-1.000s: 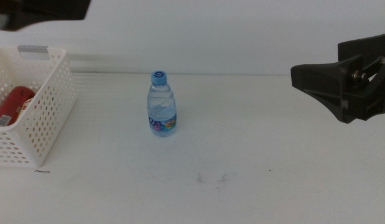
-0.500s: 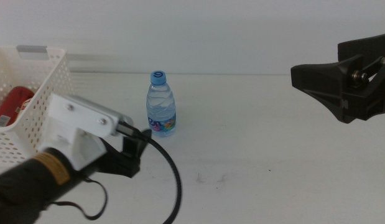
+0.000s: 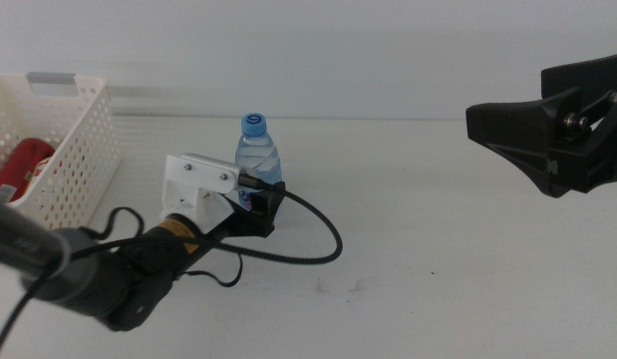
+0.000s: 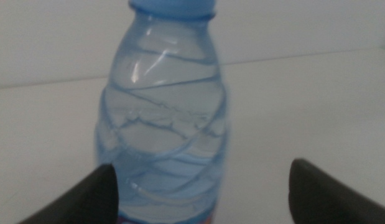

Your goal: Use arms to grab the bottles and put them into the dustbin to the left of the table.

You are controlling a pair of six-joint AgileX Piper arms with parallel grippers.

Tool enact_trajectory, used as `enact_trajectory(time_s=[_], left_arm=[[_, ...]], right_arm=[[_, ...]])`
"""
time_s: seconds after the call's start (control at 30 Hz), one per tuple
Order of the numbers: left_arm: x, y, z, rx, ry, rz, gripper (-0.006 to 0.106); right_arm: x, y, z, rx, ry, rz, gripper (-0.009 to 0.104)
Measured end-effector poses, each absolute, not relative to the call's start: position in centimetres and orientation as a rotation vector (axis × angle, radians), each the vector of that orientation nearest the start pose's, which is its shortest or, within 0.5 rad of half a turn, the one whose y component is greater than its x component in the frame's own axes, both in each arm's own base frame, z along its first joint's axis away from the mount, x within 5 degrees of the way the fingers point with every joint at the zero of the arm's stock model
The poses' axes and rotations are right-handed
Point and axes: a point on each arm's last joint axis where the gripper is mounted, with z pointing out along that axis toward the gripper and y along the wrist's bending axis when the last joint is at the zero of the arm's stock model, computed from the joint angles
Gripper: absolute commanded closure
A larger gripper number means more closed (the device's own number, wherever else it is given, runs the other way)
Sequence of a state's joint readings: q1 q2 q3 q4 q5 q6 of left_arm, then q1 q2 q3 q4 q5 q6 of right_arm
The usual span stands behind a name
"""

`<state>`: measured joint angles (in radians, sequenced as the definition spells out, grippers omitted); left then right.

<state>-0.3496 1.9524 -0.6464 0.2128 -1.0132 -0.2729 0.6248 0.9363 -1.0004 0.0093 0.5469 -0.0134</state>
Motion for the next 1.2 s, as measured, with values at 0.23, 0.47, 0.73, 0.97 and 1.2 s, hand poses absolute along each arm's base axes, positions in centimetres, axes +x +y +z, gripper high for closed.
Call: enact_trajectory(time_s=[0.23,0.47,0.73,0.97,1.2], left_arm=[[33.5,-13.6,10.6,0.255,1.809,-0.515,0.007],[35.6,-14.3,9.5,0.266,1.818,-0.495,0.007],[38.2,-15.3,8.4,0.297,1.823,-0.472,0.032],[35.8,-13.6,11.4,0.356,1.937,-0.348,0.102],[31.4,-11.2,20.5,0.423,2.133,-0.184,0.102]], right_arm=[[15.6,11.3,39.8,-0.62,1.89,0.408,0.005],[15.6,11.3,39.8,-0.62,1.89,0.408,0.005],[15.6,11.3,39.8,-0.62,1.89,0.408,0.005],[15.6,11.3,39.8,-0.62,1.89,0.408,0.005],[15.6,11.3,39.8,-0.62,1.89,0.408,0.005]])
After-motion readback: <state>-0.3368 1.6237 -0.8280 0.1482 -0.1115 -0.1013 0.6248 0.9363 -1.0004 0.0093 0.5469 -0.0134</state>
